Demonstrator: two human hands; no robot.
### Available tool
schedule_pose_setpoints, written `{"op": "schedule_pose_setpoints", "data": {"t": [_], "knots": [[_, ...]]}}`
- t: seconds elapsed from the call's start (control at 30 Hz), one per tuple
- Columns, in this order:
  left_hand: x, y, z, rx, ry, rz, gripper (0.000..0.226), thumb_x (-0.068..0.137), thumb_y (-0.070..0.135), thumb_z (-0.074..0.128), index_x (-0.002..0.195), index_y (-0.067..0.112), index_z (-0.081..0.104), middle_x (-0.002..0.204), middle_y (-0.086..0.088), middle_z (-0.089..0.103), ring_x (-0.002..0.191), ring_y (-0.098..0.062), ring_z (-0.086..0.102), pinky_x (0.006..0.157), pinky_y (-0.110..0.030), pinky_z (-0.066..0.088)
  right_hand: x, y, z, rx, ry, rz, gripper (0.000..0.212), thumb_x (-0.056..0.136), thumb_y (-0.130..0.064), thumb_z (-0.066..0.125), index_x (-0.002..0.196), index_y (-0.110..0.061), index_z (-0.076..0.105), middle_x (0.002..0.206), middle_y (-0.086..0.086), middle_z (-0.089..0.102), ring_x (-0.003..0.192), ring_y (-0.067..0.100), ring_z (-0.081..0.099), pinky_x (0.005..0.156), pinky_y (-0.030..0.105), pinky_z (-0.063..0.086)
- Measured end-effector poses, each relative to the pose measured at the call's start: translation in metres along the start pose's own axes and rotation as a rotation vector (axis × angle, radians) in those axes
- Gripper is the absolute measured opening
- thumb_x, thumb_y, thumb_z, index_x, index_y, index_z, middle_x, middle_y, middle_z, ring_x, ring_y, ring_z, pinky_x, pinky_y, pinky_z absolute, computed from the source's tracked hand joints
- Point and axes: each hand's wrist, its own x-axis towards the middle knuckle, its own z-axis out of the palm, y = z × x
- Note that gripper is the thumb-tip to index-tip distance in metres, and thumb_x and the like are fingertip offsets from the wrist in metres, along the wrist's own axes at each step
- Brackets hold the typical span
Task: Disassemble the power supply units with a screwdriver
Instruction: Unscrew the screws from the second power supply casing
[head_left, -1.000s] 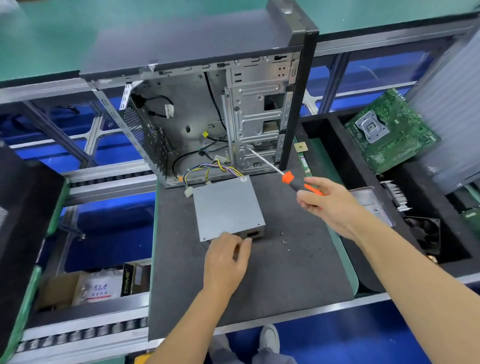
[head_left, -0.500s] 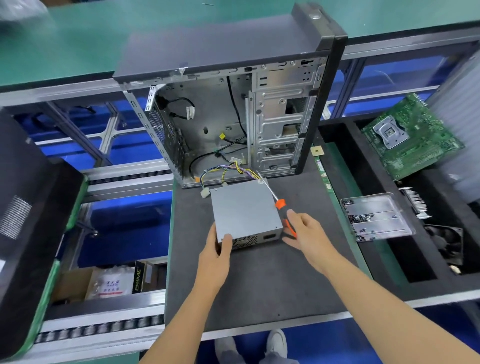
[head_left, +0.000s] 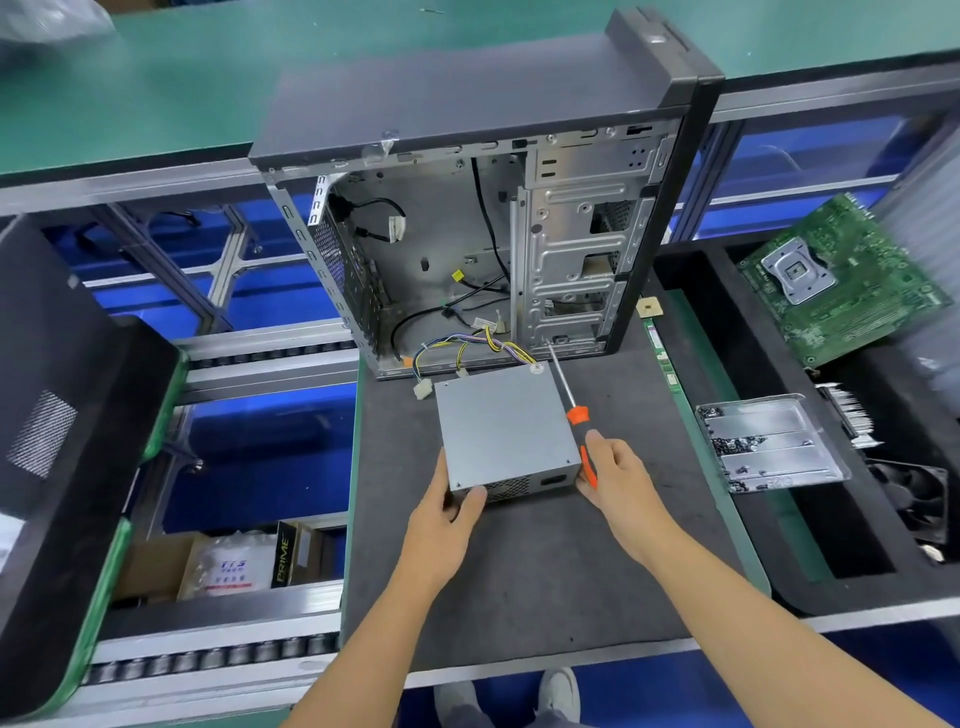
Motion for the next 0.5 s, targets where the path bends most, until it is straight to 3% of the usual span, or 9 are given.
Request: {"op": "schedule_pose_setpoints", "data": {"t": [0.1, 0.17, 0.27, 0.37, 0.43, 0.5], "knots": [[0.002, 0.001, 0.002, -0.106, 0.074, -0.046, 0.05, 0.09, 0.071, 0.043, 0.136, 0.051, 0.044, 0.123, 0.034, 0.059, 0.118, 0.007, 0.053, 0.087, -0.012, 0.039, 0.002, -0.001, -0.002, -0.037, -0.006, -0.013, 0.042, 0.092, -0.056, 0.054, 0.099, -0.015, 0.059, 0.085, 0.001, 0.059, 0.081, 0.012, 0.06, 0.1, 0.041, 0.052], [0.004, 0.004, 0.004, -0.137, 0.129, -0.085, 0.049, 0.086, 0.078, 0.037, 0.119, 0.045, 0.053, 0.112, 0.021, 0.064, 0.103, -0.002, 0.057, 0.082, -0.022, 0.042, 0.001, -0.002, -0.004, -0.126, -0.008, -0.028, 0.05, 0.079, -0.067, 0.063, 0.091, -0.018, 0.061, 0.077, -0.004, 0.06, 0.076, 0.013, 0.057, 0.098, 0.048, 0.052], [0.002, 0.01, 0.003, -0.139, 0.18, -0.111, 0.051, 0.081, 0.083, 0.036, 0.099, 0.038, 0.051, 0.095, 0.016, 0.061, 0.088, -0.004, 0.056, 0.072, -0.025, 0.041, -0.001, 0.0, -0.006, -0.21, -0.016, -0.032, 0.054, 0.067, -0.066, 0.073, 0.085, -0.017, 0.063, 0.07, -0.006, 0.059, 0.073, 0.014, 0.059, 0.092, 0.056, 0.052], [0.003, 0.012, -0.001, -0.151, 0.213, -0.161, 0.057, 0.078, 0.086, 0.039, 0.096, 0.033, 0.049, 0.092, 0.015, 0.058, 0.086, -0.004, 0.055, 0.068, -0.025, 0.038, -0.001, 0.002, -0.008, -0.209, -0.064, -0.009, 0.053, 0.064, -0.062, 0.077, 0.08, -0.014, 0.061, 0.075, 0.001, 0.061, 0.075, 0.013, 0.065, 0.09, 0.054, 0.055], [0.009, 0.016, -0.006, -0.196, 0.204, -0.231, 0.05, 0.082, 0.08, 0.047, 0.102, 0.035, 0.05, 0.101, 0.017, 0.058, 0.093, -0.001, 0.054, 0.071, -0.026, 0.04, 0.0, 0.0, -0.005, -0.17, -0.13, 0.041, 0.071, 0.062, -0.062, 0.079, 0.096, -0.002, 0.06, 0.087, 0.011, 0.063, 0.081, 0.016, 0.063, 0.095, 0.052, 0.053], [0.019, 0.023, -0.012, -0.252, 0.166, -0.301, 0.046, 0.087, 0.072, 0.052, 0.107, 0.031, 0.054, 0.107, 0.017, 0.061, 0.096, -0.001, 0.057, 0.075, -0.028, 0.044, 0.002, -0.004, 0.0, -0.153, -0.141, 0.07, 0.087, 0.061, -0.063, 0.08, 0.108, 0.006, 0.056, 0.089, 0.01, 0.06, 0.083, 0.02, 0.057, 0.101, 0.05, 0.049]]}}
